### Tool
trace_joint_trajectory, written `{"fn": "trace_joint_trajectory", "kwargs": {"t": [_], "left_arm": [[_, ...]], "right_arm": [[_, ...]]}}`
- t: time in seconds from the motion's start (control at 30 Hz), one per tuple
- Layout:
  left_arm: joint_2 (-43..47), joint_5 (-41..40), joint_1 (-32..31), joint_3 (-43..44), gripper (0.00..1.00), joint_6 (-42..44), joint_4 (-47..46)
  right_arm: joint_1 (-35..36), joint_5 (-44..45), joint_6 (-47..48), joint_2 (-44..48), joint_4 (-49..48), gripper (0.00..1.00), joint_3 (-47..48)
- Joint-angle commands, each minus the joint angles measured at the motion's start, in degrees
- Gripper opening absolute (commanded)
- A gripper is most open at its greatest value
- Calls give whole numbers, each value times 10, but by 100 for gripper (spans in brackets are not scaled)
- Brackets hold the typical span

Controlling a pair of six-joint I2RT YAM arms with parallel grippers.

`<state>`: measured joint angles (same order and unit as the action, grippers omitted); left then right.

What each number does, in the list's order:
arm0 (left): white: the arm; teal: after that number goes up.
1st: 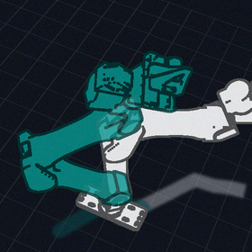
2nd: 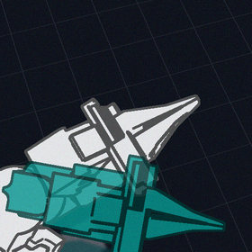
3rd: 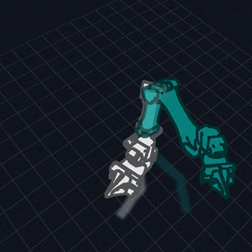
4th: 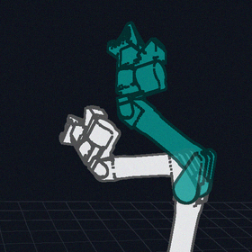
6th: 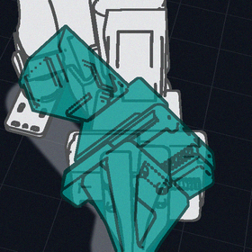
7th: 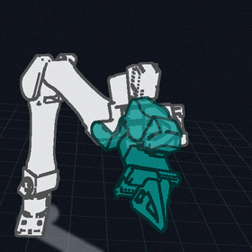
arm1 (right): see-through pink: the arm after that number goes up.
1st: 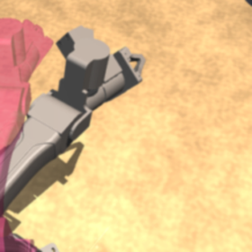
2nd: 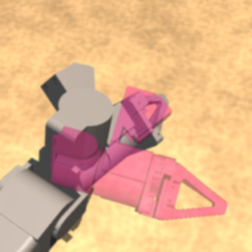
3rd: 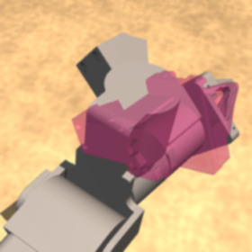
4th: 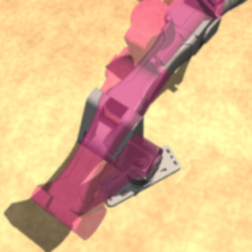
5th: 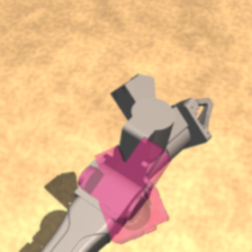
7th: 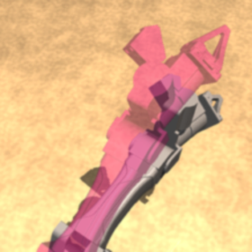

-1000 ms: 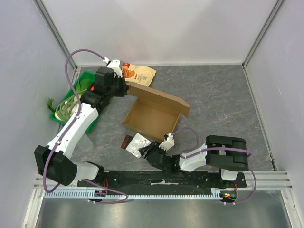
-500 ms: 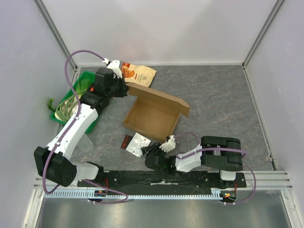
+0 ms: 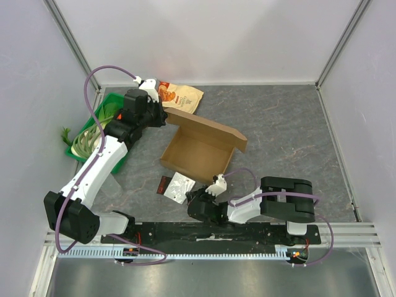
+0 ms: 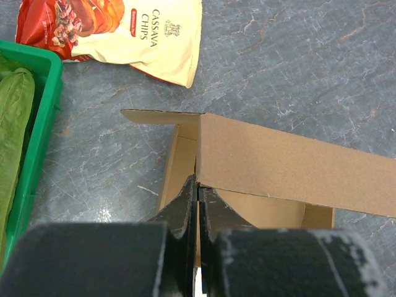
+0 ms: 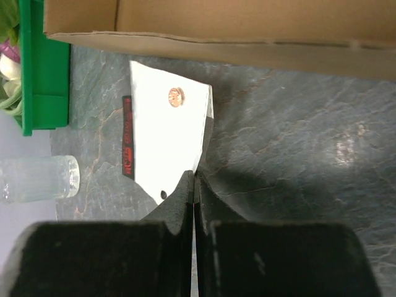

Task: Fold the paper box

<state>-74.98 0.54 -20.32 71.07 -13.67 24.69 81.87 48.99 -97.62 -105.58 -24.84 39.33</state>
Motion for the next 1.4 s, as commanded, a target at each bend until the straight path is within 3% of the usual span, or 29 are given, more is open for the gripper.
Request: {"fn": "trace_joint_trajectory", "kwargs": {"t": [0.0, 0.33, 0.43, 0.73, 0.97, 1.2, 1.27, 1.33, 1.37], "left_arm": [[11, -1, 5, -3, 2, 13, -11], [6, -4, 12, -2, 2, 14, -10], [6, -4, 12, -2, 2, 14, -10], [-1, -4, 14, 1, 2, 15, -9], [-3, 4, 19, 2, 2, 10, -8], [-10, 14, 23, 5, 2, 6, -9], [-10, 17, 24, 5, 2, 4, -9], [-10, 18, 25, 5, 2, 3, -8], [-12, 20, 25, 6, 2, 1, -9]], "right_arm": [[13, 47, 117, 52, -49, 0, 0], [64, 80, 313, 157, -59, 0, 0], [30, 59, 350, 191, -35, 0, 3], [-73, -38, 538, 289, -101, 0, -16], [-168, -115, 514, 254, -111, 0, 25], [-184, -19, 495, 196, -43, 1, 67], [-185, 15, 467, 179, 11, 32, 77], [-185, 22, 449, 172, 50, 54, 78], [-185, 19, 455, 173, 52, 57, 76]]}}
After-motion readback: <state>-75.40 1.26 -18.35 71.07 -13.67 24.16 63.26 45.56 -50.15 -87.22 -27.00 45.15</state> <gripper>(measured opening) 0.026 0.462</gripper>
